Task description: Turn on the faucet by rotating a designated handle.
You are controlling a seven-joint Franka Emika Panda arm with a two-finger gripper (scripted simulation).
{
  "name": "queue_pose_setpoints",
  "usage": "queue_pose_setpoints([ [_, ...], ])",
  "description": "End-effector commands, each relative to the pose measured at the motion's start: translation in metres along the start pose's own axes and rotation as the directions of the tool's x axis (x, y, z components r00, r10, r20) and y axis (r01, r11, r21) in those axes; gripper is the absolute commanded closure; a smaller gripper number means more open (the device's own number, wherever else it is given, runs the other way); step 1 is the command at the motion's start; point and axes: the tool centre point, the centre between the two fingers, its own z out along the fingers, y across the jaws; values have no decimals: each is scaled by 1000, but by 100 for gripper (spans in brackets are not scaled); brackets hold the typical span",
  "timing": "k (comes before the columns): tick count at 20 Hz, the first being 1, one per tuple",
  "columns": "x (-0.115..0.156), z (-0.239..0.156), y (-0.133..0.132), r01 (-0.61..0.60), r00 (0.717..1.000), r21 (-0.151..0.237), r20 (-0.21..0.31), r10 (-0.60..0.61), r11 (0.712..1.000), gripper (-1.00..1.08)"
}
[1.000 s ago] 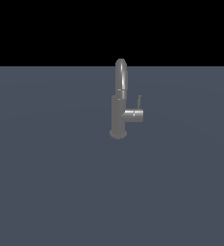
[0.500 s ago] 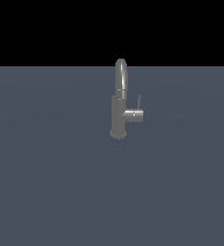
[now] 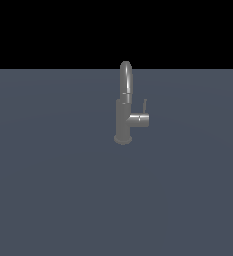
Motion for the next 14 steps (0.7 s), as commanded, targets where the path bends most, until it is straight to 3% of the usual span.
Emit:
queue_pose_setpoints([
  [1, 15, 1, -1, -34, 999, 31, 32, 33, 999, 108],
  [14, 93, 12, 3, -226, 958, 175, 219, 186, 958, 108],
])
